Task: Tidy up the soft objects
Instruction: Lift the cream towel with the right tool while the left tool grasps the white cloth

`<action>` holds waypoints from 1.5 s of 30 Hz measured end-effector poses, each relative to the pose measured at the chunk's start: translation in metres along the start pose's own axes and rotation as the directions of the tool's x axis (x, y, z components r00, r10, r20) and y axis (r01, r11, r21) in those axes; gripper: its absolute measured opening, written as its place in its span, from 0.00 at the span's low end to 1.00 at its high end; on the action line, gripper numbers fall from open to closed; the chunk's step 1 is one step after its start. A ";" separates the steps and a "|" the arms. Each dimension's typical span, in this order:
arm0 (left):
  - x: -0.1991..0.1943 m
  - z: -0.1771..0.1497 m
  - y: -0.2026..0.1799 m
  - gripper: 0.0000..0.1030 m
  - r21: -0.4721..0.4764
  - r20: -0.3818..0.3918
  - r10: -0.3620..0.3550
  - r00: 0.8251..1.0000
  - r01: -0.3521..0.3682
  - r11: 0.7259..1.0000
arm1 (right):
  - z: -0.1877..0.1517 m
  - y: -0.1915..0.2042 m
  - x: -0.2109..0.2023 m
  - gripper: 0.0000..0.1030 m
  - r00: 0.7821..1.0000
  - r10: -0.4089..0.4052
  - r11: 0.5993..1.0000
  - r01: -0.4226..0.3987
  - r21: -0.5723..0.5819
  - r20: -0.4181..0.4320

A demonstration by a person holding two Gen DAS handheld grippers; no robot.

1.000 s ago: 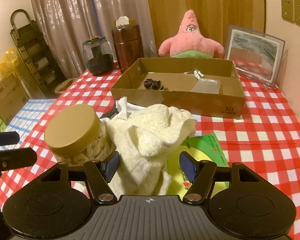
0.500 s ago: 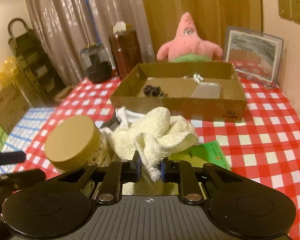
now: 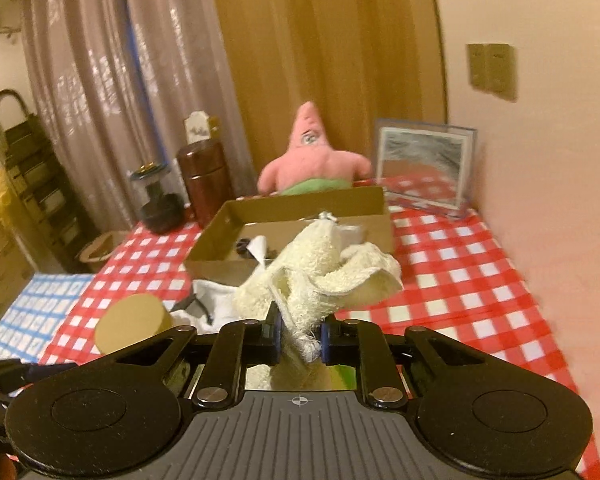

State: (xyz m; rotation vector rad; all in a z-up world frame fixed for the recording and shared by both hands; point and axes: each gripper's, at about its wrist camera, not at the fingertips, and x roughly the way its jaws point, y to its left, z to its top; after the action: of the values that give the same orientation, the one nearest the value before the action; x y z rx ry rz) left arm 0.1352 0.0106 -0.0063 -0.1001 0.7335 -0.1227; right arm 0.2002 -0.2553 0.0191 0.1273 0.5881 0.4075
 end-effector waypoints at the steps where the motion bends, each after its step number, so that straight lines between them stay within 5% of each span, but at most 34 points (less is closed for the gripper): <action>1: 0.003 -0.001 -0.003 0.74 0.010 0.000 -0.003 1.000 0.003 1.000 | 0.001 -0.003 -0.002 0.17 1.000 -0.004 1.000 0.004 0.005 0.000; 15: 0.068 -0.021 -0.040 0.63 0.194 -0.028 0.012 1.000 -0.006 0.981 | -0.011 -0.032 0.005 0.17 0.997 -0.056 0.998 0.056 0.004 -0.043; 27: 0.113 -0.035 -0.059 0.36 0.367 -0.005 0.140 0.990 -0.128 0.921 | -0.018 -0.039 0.022 0.17 0.996 -0.048 0.999 0.050 0.017 -0.081; 32: 0.120 -0.035 -0.064 0.17 0.409 0.003 0.196 0.981 -0.181 0.894 | -0.019 -0.038 0.024 0.17 0.995 -0.046 0.999 0.047 0.017 -0.086; 45: 0.043 0.007 -0.047 0.12 0.239 0.027 0.064 0.998 -0.069 0.969 | 0.000 -0.021 0.001 0.17 1.000 -0.011 1.000 0.011 -0.022 -0.029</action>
State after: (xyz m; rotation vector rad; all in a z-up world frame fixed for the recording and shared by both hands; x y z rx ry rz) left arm 0.1680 -0.0417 -0.0239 0.1541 0.6971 -0.1455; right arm 0.2085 -0.2738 0.0140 0.0977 0.6132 0.4055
